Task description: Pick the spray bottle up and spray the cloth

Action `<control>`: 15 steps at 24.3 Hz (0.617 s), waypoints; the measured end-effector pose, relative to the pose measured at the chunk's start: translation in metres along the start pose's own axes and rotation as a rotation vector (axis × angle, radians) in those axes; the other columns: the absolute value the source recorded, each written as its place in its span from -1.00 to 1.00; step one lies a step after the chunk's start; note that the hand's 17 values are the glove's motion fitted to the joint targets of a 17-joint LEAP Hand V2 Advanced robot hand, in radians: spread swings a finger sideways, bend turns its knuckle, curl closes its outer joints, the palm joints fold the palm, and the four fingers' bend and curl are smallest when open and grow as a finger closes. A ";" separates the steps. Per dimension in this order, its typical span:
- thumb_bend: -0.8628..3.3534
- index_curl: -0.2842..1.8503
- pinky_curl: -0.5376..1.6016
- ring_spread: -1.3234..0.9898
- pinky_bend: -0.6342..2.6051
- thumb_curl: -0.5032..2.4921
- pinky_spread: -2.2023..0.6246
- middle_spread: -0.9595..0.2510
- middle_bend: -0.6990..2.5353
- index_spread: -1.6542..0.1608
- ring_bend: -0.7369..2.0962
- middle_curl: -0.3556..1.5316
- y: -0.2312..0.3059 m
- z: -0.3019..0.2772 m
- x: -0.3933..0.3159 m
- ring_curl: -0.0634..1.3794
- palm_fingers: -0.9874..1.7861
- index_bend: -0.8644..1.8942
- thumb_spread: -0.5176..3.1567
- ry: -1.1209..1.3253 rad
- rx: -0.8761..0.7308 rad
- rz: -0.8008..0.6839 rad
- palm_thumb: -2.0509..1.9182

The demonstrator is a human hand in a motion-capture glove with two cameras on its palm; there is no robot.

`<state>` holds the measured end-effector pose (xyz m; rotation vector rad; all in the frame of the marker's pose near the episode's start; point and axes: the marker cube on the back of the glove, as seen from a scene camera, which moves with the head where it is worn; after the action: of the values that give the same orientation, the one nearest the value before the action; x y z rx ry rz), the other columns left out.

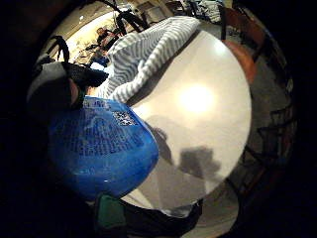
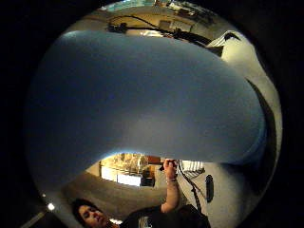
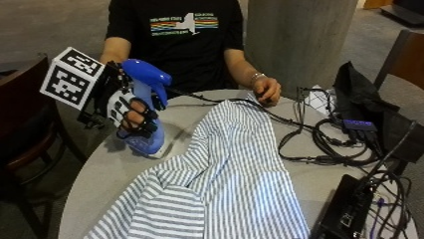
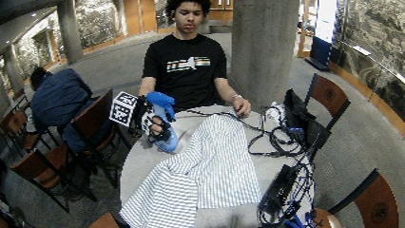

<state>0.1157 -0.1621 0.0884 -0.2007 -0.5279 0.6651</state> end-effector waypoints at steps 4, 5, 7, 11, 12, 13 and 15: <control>-0.60 -0.31 -0.15 0.06 -0.35 -0.28 0.49 0.47 -0.45 0.66 -0.23 -0.17 -0.010 -0.011 -0.004 -0.38 0.59 -0.24 -0.41 0.147 -0.076 0.072 0.56; -0.60 -0.30 -0.15 0.06 -0.35 -0.27 0.49 0.47 -0.45 0.66 -0.23 -0.17 -0.012 -0.013 -0.005 -0.38 0.59 -0.24 -0.42 0.181 -0.095 0.084 0.56; -0.61 -0.30 -0.15 0.06 -0.35 -0.27 0.49 0.47 -0.45 0.67 -0.23 -0.17 -0.015 -0.017 -0.006 -0.37 0.59 -0.24 -0.42 0.245 -0.127 0.100 0.56; -0.61 -0.29 -0.15 0.06 -0.34 -0.26 0.48 0.47 -0.45 0.67 -0.23 -0.16 -0.018 -0.021 -0.005 -0.37 0.59 -0.23 -0.43 0.379 -0.176 0.120 0.56; -0.61 -0.29 -0.15 0.06 -0.34 -0.26 0.48 0.47 -0.45 0.67 -0.23 -0.16 -0.019 -0.023 -0.003 -0.37 0.58 -0.23 -0.43 0.408 -0.186 0.128 0.56; -0.61 -0.29 -0.14 0.06 -0.34 -0.26 0.48 0.47 -0.45 0.67 -0.23 -0.16 -0.019 -0.024 -0.002 -0.37 0.59 -0.24 -0.43 0.433 -0.195 0.136 0.56; -0.61 -0.29 -0.14 0.06 -0.34 -0.26 0.48 0.47 -0.45 0.67 -0.23 -0.16 -0.021 -0.025 0.001 -0.37 0.59 -0.23 -0.44 0.463 -0.212 0.155 0.56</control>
<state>0.1409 -0.1777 0.0743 -0.5836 -0.1358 0.6860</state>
